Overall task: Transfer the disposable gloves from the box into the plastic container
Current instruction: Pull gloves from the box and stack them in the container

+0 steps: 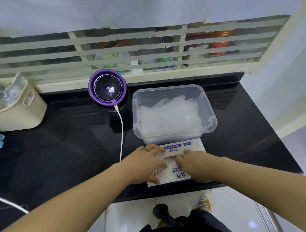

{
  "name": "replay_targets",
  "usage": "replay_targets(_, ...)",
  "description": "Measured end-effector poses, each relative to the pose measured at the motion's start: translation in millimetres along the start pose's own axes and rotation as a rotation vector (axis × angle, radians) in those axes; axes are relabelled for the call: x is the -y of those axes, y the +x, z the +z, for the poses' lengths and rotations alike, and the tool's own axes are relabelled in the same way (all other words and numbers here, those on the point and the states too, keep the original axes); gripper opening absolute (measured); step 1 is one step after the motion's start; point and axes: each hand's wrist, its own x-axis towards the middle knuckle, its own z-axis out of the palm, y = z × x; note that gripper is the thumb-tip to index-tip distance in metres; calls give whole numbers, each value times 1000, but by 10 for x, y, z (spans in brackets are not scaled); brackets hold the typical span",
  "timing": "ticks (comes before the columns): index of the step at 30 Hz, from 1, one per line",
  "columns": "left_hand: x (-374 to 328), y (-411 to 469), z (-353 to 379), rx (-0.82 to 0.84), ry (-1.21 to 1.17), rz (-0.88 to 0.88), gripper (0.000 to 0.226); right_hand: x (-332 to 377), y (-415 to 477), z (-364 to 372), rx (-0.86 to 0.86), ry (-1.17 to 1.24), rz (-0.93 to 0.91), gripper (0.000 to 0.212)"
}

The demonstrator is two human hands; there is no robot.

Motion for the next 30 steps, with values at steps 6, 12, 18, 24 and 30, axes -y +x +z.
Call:
replay_targets(6,12,-22,30,-7,-28,1,56,-160,55,37,-203,-26,-28,32)
replay_targets(12,-4,-36,31,-4,-20,12,58,-183,215,29,-272,-210,-126,30)
replay_targets(18,-16,-47,35,-36,-96,-34,80,-163,290,135,-444,-16,-172,17)
replay_targets(24,-33,-57,-30,-26,-91,-57,85,-114,23,34,-626,223,-121,13)
replay_targets(30,-80,-67,-178,-8,-76,-97,84,-50,-152,-354,-934,652,-10,7)
